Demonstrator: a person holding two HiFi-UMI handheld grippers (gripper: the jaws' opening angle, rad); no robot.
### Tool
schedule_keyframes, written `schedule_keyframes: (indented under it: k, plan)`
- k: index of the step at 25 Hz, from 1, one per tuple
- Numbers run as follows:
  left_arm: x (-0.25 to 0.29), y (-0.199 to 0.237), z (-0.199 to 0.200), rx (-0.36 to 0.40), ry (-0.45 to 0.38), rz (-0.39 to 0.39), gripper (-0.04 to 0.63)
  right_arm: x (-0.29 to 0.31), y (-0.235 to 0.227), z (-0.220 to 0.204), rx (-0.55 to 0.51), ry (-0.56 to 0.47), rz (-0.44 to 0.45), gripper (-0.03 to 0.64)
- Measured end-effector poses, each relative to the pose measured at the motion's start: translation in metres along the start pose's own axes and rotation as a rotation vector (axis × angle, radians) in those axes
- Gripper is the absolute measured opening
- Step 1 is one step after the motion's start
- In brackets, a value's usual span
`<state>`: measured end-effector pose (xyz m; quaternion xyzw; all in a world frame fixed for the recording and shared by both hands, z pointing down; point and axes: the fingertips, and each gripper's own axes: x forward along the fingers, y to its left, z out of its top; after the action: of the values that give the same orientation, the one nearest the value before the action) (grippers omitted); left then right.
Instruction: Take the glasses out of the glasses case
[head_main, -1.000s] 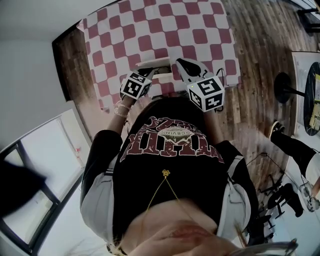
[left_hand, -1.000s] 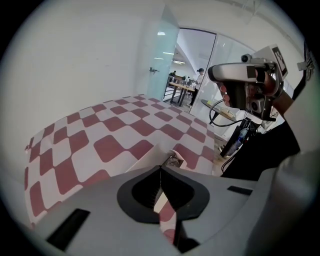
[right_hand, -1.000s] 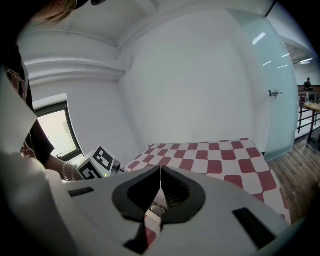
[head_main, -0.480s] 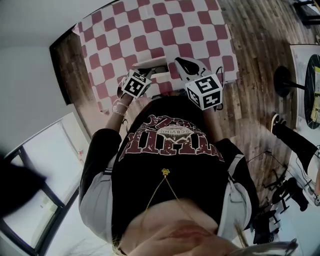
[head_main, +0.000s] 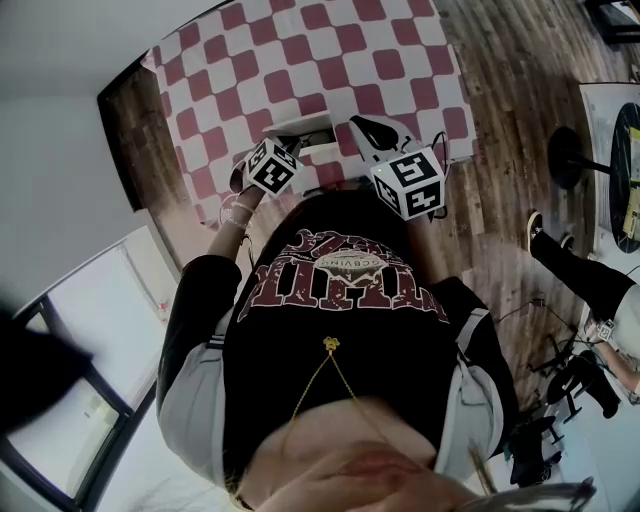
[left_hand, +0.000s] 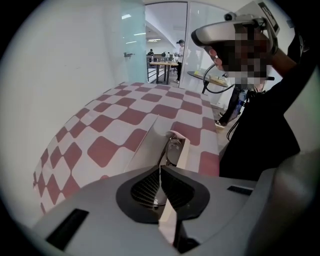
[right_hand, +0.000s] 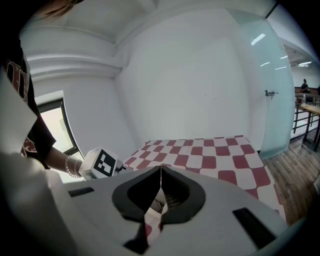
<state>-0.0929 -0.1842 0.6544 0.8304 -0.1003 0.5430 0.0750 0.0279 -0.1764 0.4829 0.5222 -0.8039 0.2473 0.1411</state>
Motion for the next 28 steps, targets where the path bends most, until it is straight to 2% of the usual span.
schedule_keyframes:
  k: [6,8,14,28]
  plan:
    - [0.002,-0.006,0.002,0.068,0.026,-0.003,0.014,-0.003,-0.003,-0.005,0.006,0.007,-0.006,0.020]
    - [0.002,-0.007,0.003,0.111,0.046,0.004,0.038,-0.005,-0.004,-0.006,0.008,0.008,-0.007,0.020]
    - [0.004,-0.012,0.005,0.247,0.102,0.007,0.049,-0.007,-0.007,-0.010,0.019,0.009,-0.016,0.020]
    - [0.009,-0.016,0.004,0.407,0.278,-0.046,0.054,-0.019,-0.018,-0.014,0.053,-0.016,-0.039,0.020]
